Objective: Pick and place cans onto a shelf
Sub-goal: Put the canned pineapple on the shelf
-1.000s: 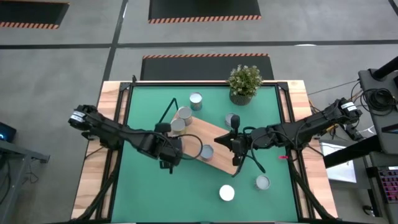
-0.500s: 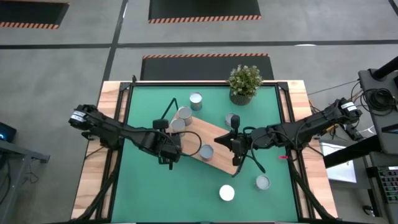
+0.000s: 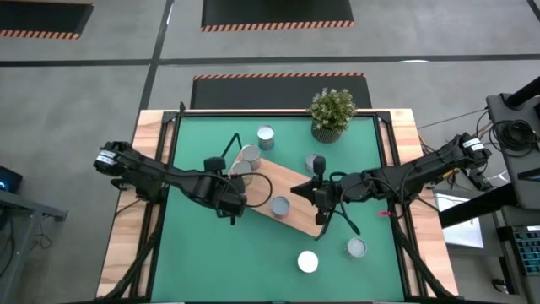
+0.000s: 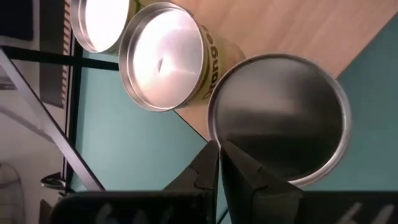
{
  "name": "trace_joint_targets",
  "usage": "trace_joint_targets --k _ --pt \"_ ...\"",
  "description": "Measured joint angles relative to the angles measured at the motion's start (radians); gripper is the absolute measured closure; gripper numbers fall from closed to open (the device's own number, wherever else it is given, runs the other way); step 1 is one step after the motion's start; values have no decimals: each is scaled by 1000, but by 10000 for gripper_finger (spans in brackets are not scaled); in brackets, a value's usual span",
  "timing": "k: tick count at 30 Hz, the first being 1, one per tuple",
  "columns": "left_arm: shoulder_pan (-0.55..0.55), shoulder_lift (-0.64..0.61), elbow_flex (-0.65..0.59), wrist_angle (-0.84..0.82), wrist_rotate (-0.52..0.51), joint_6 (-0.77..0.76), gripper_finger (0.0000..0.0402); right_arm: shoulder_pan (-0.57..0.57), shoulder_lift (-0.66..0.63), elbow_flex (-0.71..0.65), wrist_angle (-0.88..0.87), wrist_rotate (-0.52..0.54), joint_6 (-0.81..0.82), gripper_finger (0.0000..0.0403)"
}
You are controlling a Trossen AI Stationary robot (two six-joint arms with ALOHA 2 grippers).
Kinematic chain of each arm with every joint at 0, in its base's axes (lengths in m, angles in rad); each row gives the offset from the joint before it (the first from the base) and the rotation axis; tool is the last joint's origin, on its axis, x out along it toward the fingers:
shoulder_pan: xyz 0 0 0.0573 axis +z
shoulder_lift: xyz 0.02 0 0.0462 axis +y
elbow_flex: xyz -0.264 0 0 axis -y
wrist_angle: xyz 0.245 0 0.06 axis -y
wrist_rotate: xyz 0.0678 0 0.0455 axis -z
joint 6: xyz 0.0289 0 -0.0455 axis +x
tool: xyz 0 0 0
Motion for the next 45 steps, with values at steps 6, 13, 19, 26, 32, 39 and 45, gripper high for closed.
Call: trace_joint_targets --k 6,13,19,26,32,39,45 --pt "-41 0 87 10 3 -18 402 0 0 0 0 0 -1 390" --pt "-107 -1 104 106 196 29 401 0 0 0 0 0 -1 390" --pt "-122 29 47 191 212 30 401 0 0 0 0 0 -1 390" --pt "-113 47 1 170 145 9 401 0 0 0 0 0 -1 390" --pt "-100 46 -17 137 76 8 401 0 0 0 0 0 -1 390" --pt "-75 46 -36 125 71 7 401 0 0 0 0 0 -1 390" --pt "-76 45 -36 126 71 4 401 0 0 0 0 0 -1 390"
